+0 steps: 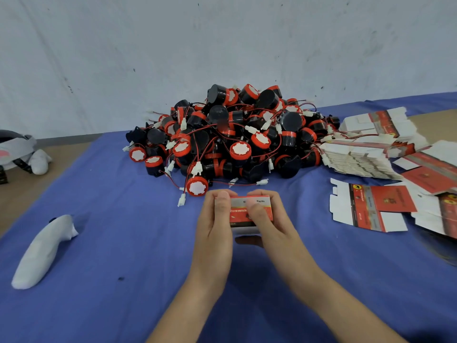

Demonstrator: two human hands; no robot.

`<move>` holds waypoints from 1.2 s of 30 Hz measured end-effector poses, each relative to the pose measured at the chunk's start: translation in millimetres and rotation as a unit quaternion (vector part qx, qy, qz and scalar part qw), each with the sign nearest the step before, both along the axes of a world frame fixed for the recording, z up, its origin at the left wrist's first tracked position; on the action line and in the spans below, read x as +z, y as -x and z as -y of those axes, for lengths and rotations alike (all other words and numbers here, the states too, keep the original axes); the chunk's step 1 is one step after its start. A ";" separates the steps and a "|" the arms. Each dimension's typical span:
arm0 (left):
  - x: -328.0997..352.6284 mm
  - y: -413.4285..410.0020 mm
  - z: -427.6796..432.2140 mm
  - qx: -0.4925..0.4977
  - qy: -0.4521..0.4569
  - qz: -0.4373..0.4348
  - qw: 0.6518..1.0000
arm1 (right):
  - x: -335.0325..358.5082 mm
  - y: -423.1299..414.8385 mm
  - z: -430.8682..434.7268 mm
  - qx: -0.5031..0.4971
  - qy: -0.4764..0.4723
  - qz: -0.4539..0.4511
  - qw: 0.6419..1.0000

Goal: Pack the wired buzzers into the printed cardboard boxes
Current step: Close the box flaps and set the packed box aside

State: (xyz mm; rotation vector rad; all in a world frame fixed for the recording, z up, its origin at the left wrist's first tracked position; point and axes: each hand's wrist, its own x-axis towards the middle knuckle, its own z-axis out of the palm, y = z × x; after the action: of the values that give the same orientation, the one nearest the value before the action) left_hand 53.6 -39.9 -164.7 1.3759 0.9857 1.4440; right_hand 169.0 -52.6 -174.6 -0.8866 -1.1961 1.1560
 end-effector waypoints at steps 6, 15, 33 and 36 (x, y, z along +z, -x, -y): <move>4.8 -8.0 -3.9 0.048 -0.054 0.001 0.997 | 9.9 16.7 -2.5 -0.063 -0.009 -0.063 0.996; 2.2 -6.9 -13.5 0.110 -0.036 0.003 0.993 | 4.3 34.6 -11.1 -0.116 0.026 -0.086 0.989; 10.5 -22.6 12.2 0.177 -0.048 0.027 0.983 | 15.2 38.2 8.5 -0.201 0.006 -0.109 0.974; 8.4 -28.4 19.5 0.211 -0.046 0.008 0.976 | 18.0 39.3 17.9 -0.231 0.025 -0.097 0.968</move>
State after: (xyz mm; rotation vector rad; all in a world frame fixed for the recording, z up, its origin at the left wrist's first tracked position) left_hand 82.0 -59.4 -156.3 1.2641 1.2690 1.8287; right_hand 129.8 -70.4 -156.6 -1.0006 -0.7481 0.8698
